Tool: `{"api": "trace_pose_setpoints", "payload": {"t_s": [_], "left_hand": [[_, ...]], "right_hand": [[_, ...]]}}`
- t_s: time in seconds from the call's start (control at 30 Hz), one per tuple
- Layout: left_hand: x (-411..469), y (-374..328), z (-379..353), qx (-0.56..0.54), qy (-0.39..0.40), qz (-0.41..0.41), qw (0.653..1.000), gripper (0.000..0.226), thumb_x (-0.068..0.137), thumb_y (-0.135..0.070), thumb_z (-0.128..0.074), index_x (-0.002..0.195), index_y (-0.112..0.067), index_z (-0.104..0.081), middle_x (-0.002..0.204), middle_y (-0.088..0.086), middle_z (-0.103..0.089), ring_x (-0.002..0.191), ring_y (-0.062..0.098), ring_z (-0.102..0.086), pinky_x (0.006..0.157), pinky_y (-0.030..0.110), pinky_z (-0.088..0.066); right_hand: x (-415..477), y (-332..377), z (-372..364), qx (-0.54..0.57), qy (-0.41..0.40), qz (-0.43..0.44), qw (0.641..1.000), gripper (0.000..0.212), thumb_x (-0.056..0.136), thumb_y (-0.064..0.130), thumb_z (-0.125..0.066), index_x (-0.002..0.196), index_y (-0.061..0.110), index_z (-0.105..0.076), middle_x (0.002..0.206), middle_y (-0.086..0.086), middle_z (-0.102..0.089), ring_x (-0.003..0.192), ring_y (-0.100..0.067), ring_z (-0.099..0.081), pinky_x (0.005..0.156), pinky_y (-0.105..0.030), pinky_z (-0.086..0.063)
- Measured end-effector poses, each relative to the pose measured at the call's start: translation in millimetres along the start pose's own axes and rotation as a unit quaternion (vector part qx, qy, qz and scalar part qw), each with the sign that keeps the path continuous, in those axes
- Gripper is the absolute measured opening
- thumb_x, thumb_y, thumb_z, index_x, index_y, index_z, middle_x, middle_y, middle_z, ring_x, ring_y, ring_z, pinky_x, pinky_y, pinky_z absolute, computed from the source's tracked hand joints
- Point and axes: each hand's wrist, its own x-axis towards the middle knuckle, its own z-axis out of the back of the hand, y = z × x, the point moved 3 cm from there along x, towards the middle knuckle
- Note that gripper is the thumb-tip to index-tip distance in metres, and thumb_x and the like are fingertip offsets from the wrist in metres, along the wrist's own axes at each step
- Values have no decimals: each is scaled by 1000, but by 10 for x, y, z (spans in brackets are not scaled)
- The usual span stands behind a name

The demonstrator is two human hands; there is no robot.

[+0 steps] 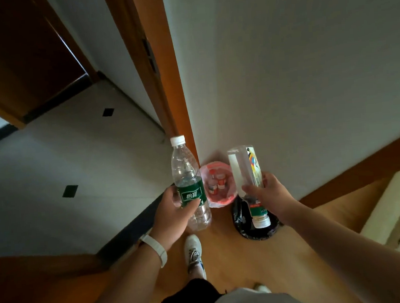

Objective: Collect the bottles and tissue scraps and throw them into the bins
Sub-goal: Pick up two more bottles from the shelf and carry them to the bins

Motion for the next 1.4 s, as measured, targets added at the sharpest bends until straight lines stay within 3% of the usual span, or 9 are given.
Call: {"api": "trace_pose_setpoints", "payload": {"t_s": [0.13, 0.27, 0.37, 0.57, 0.67, 0.8, 0.97, 1.17, 1.4], "left_hand": [[656, -29, 251, 10, 75, -7, 997, 50, 72, -37, -73, 117, -30, -51, 108, -10, -67, 98, 2, -64, 76, 23, -51], [1225, 50, 349, 27, 123, -12, 992, 49, 74, -33, -75, 115, -36, -49, 109, -12, -66, 99, 1, -62, 79, 25, -53], [1564, 129, 283, 42, 159, 5, 986, 52, 78, -28, -76, 122, -28, -48, 111, -12, -65, 104, 3, -62, 79, 22, -52], [2148, 331, -143, 83, 216, 13, 973, 57, 78, -38, -75, 127, -32, -47, 116, -14, -65, 108, 3, -61, 86, 30, -53], [2427, 612, -449, 99, 208, 16, 973, 59, 75, -42, -77, 127, -32, -50, 115, -14, -66, 106, 2, -62, 85, 31, -54], [2822, 1137, -863, 116, 176, 30, 977, 57, 77, -36, -78, 126, -28, -49, 112, -17, -62, 99, -4, -59, 73, 17, -50], [3480, 2135, -1326, 127, 161, 65, 977, 59, 71, -43, -78, 121, -30, -49, 112, -11, -65, 100, 4, -64, 82, 37, -57], [4047, 3032, -1784, 141, 158, 79, 974, 53, 79, -28, -78, 123, -24, -49, 110, -15, -61, 100, -3, -59, 71, 13, -47], [4389, 3735, -2143, 166, 158, 70, 971, 54, 77, -25, -78, 120, -24, -45, 111, -11, -61, 98, -1, -59, 79, 20, -51]], "right_hand": [[353, 166, -332, -9, -18, -27, 999, 56, 78, 34, -77, 120, 22, -43, 106, -3, -65, 90, -21, -69, 78, -43, -59], [697, 261, -548, 3, -61, -41, 997, 54, 79, 28, -77, 121, 21, -43, 104, -3, -64, 89, -21, -68, 77, -44, -59], [930, 239, -618, -4, -89, -54, 995, 53, 77, 28, -76, 119, 23, -43, 100, -1, -64, 83, -19, -69, 73, -43, -60], [1473, -40, -579, -3, -111, -91, 990, 61, 79, 31, -77, 129, 21, -43, 101, 5, -64, 82, -9, -67, 56, -19, -49], [1821, -332, -594, -8, -108, -112, 988, 64, 78, 33, -78, 130, 21, -43, 103, 6, -63, 82, -4, -63, 56, -17, -44], [2413, -820, -637, -12, -118, -137, 983, 55, 76, 34, -78, 120, 24, -46, 97, 9, -63, 81, -4, -62, 56, -19, -43], [3368, -1526, -814, 7, -117, -129, 985, 56, 73, 39, -80, 115, 22, -47, 96, 6, -64, 84, -10, -64, 63, -25, -49], [4311, -2275, -1095, 7, -84, -119, 989, 59, 74, 37, -81, 116, 24, -42, 96, 9, -60, 82, -3, -60, 60, -20, -46], [5001, -2869, -1480, -25, -52, -99, 993, 70, 73, 33, -83, 127, 23, -39, 99, 15, -55, 78, 4, -53, 59, -13, -42]]}}
